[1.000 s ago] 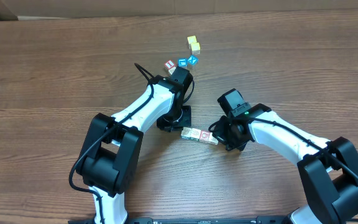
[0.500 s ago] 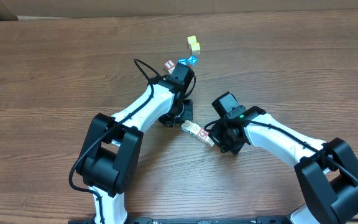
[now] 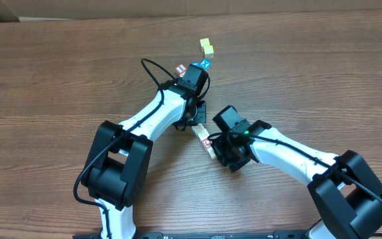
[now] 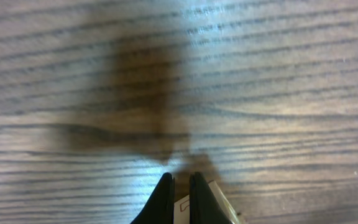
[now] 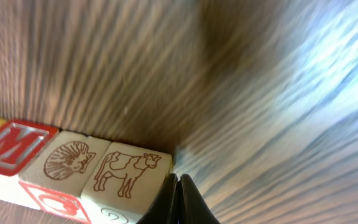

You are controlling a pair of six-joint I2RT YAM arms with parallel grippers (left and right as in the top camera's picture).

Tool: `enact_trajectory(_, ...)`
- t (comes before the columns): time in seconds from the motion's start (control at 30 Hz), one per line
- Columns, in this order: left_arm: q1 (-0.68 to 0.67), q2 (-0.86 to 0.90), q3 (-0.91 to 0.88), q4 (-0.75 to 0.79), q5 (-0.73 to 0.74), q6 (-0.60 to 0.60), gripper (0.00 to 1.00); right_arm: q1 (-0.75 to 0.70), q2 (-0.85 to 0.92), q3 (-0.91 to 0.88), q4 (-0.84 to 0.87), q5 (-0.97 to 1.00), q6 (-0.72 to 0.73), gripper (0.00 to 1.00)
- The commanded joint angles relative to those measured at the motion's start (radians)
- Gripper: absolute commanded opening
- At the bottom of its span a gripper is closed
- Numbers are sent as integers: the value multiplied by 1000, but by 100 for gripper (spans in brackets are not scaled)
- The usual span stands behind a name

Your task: Flip 4 blocks

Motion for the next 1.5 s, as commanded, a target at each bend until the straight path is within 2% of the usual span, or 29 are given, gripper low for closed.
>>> enact_trajectory(0.0, -13, 11, -4, -1, 11, -14, 4, 35, 3, 8, 58, -8, 131, 8)
enact_trajectory(0.2, -13, 11, -4, 23, 11, -16, 4, 84, 3, 8, 98, 12, 232, 13)
enact_trajectory(0.23, -13, 11, -4, 26, 10, -21, 4, 91, 3, 8, 100, 23, 240, 18)
enact_trajectory(0.3, -13, 11, -4, 29, 11, -22, 4, 102, 3, 8, 100, 45, 256, 18)
enact_trajectory(0.47, -8, 11, -4, 29, -24, -21, 3, 108, 3, 8, 88, 64, 250, 6)
enact_trajectory(0.53, 6, 4, -1, 29, -26, -21, 4, 108, 3, 8, 74, 82, 192, 4)
enact_trajectory(0.7, 59, -34, 34, 23, -18, -22, 4, 80, 1, 16, 61, 109, 3, 4)
enact_trajectory(0.77, 83, -50, 61, 5, -11, -22, 4, 59, 0, 33, 62, 113, -130, 4)
enact_trajectory(0.87, 126, -69, 108, -46, 9, -22, 4, 26, 0, 79, 51, 107, -439, 4)
enact_trajectory(0.93, 158, -72, 140, -95, 29, -22, 4, 8, 1, 126, -17, 106, -571, 6)
enact_trajectory(1.13, 253, -70, 168, -203, 98, 42, 4, -39, 1, 267, -214, 104, -693, 10)
enact_trajectory(1.27, 276, -61, 166, -272, 91, 122, 4, -35, 1, 285, -196, 105, -695, 12)
enact_trajectory(1.47, 273, -32, 157, -438, 77, 134, 4, 18, 33, 285, -185, 105, -748, 16)
